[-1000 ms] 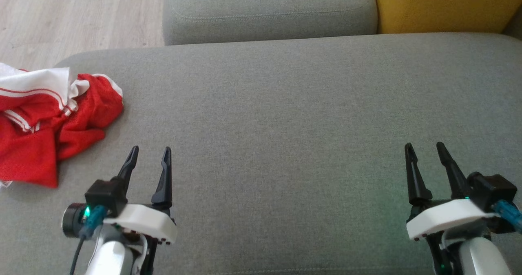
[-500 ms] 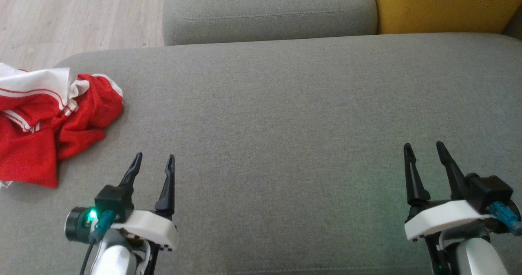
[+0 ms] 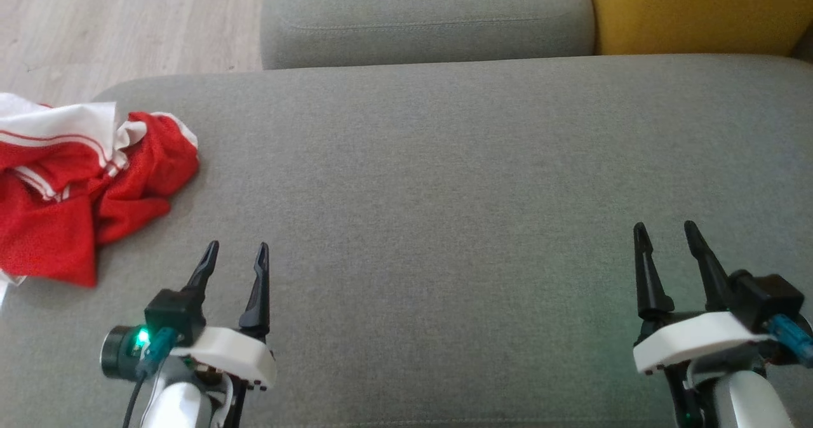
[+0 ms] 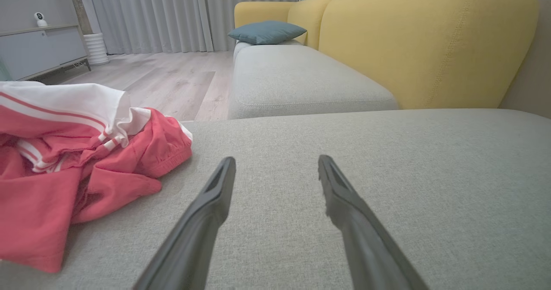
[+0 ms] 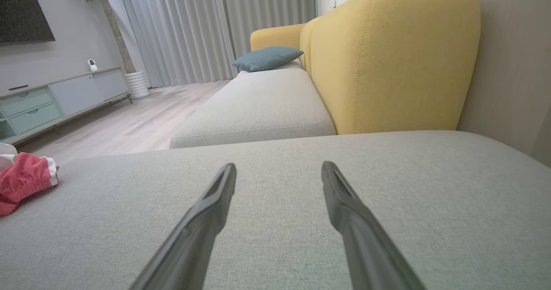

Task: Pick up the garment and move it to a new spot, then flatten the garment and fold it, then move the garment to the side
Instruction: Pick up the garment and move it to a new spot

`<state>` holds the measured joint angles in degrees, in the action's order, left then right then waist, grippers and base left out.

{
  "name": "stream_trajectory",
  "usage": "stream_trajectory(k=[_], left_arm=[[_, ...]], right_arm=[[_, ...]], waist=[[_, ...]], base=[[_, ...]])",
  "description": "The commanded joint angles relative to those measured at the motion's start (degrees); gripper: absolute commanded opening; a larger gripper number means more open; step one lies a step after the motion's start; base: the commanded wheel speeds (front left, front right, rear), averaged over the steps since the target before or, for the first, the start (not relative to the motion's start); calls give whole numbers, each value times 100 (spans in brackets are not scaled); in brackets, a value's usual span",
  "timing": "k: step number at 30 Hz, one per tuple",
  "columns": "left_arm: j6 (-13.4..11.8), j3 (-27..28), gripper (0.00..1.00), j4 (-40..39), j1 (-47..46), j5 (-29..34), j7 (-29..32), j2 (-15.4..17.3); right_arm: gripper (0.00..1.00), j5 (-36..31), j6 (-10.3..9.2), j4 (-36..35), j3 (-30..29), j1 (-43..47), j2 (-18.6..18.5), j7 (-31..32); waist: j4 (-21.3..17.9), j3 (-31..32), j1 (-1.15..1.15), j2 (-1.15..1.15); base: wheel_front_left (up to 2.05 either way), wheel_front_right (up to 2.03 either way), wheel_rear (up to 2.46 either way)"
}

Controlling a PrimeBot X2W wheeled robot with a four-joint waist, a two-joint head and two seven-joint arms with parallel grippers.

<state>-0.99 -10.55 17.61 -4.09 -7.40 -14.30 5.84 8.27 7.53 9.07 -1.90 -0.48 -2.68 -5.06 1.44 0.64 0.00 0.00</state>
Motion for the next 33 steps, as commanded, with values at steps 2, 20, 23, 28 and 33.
stream_trajectory(k=[2, 20, 23, 28, 33], left_arm=[[3, 223, 100, -139, -400, -19, -70, 45], [-96, 609, 100, -194, -446, -79, -70, 134], [-107, 671, 100, -221, -417, -95, -70, 141], [-122, 784, 100, -298, -357, -110, -70, 127], [-117, 856, 100, -361, -335, -96, -70, 109]], right_arm=[[100, -2, -4, -235, 192, -144, -24, -60], [100, -33, -4, -775, 700, -172, -62, 182], [100, -21, -4, -816, 745, -162, -61, 207], [100, -12, -4, -886, 796, -132, -73, 247], [100, -15, -4, -948, 819, -122, -86, 295]], waist=[[129, 1, 0, 0], [1628, -46, 0, 0], [1732, -54, 0, 0], [1898, -75, 0, 0], [1943, -133, 0, 0]], base=[[0, 0, 0], [0, 0, 0], [0, 0, 0], [0, 0, 0], [0, 0, 0]])
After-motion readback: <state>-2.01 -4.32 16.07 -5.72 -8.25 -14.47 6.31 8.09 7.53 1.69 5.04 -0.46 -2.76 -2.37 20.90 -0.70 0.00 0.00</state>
